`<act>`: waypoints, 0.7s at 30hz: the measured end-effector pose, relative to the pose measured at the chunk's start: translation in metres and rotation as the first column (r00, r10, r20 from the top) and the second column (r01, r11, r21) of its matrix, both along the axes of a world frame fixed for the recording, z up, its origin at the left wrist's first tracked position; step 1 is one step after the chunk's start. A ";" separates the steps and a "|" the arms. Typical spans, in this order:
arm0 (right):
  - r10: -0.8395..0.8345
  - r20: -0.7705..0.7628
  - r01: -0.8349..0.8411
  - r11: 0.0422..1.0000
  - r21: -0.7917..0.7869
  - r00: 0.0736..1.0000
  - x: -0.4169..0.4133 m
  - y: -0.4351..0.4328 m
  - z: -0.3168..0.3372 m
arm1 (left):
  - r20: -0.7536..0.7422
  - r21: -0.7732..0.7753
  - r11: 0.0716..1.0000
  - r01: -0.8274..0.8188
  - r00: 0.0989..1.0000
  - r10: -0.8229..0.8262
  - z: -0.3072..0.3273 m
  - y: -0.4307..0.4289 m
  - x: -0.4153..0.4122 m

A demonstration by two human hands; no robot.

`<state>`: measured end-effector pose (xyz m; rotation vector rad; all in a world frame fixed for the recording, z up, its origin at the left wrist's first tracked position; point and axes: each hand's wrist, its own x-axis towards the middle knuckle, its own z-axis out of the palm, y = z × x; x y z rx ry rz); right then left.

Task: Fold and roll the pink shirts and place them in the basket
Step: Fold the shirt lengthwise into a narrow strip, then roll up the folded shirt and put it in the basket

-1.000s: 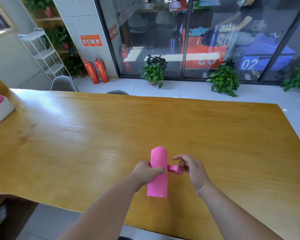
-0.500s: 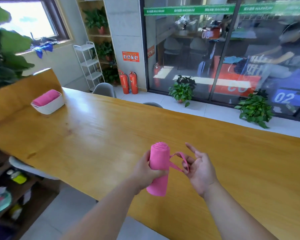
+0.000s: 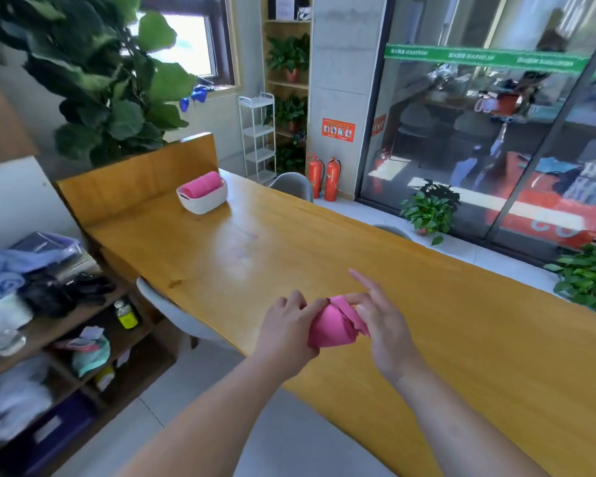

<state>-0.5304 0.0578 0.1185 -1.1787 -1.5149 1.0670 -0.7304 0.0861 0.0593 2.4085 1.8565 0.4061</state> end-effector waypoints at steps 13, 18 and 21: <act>-0.092 -0.313 -0.001 0.958 -0.285 0.945 -0.201 0.035 -0.022 | 0.471 -0.617 0.786 0.040 0.819 0.328 0.039 -0.001 -0.190; 0.058 -0.208 -0.122 0.943 -0.309 0.976 -0.252 0.050 -0.013 | 0.497 -0.560 0.820 -0.121 0.742 0.449 0.026 0.004 -0.234; 0.236 -0.046 -0.240 0.942 -0.235 0.971 -0.293 0.060 -0.009 | 0.462 -0.521 0.827 -0.212 0.744 0.482 0.022 0.016 -0.261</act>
